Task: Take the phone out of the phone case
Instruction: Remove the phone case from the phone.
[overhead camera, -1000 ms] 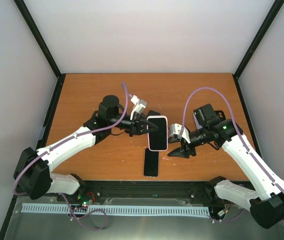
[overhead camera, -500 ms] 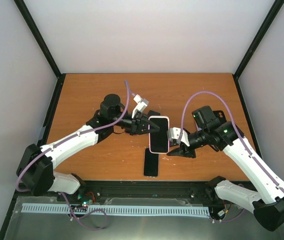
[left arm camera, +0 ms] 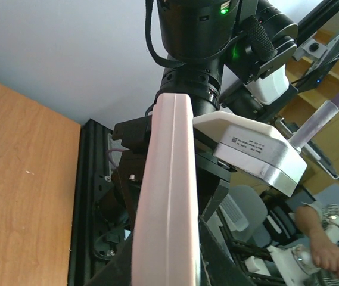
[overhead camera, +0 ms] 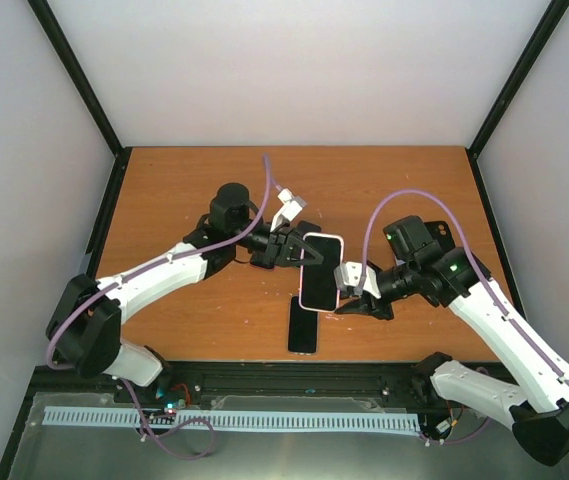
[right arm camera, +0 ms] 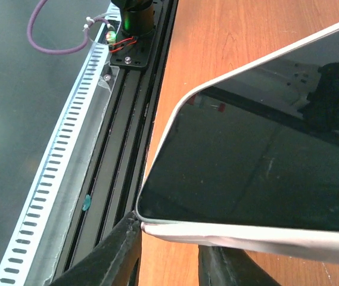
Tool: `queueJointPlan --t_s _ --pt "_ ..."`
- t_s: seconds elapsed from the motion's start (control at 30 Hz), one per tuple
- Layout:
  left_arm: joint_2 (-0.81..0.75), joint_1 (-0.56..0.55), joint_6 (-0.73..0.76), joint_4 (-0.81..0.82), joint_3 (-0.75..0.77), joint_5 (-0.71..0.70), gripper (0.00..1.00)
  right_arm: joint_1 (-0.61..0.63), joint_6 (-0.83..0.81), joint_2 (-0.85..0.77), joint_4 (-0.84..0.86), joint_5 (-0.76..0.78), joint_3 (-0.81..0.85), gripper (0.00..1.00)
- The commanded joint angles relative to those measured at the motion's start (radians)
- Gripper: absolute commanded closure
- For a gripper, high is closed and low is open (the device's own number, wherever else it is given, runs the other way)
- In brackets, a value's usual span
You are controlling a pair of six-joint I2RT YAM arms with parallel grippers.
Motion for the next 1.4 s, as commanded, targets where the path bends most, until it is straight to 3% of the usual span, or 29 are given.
queueJointPlan --t_s 0.0,0.17,0.33,0.57,0.93,1.37 --pt "0.039 0.002 -0.124 0.092 0.05 0.023 1.0 0.029 -0.055 -0.025 0.082 -0.019 0.003 0.75" --pt "0.041 0.001 -0.269 0.256 -0.005 0.059 1.0 0.03 -0.02 -0.014 0.153 0.011 -0.02 0.8" --pt "0.028 0.0 -0.33 0.311 -0.029 0.08 1.0 0.028 0.095 0.009 0.277 0.059 -0.047 0.86" --pt "0.0 -0.001 -0.296 0.26 -0.05 0.071 1.0 -0.007 0.359 0.044 0.495 0.062 -0.061 0.82" --pt "-0.02 -0.008 -0.29 0.266 -0.079 0.062 1.0 -0.082 0.58 0.092 0.65 0.142 -0.04 0.81" --pt "-0.001 -0.04 -0.259 0.263 -0.094 0.044 1.0 -0.18 0.786 0.194 0.7 -0.031 0.081 0.74"
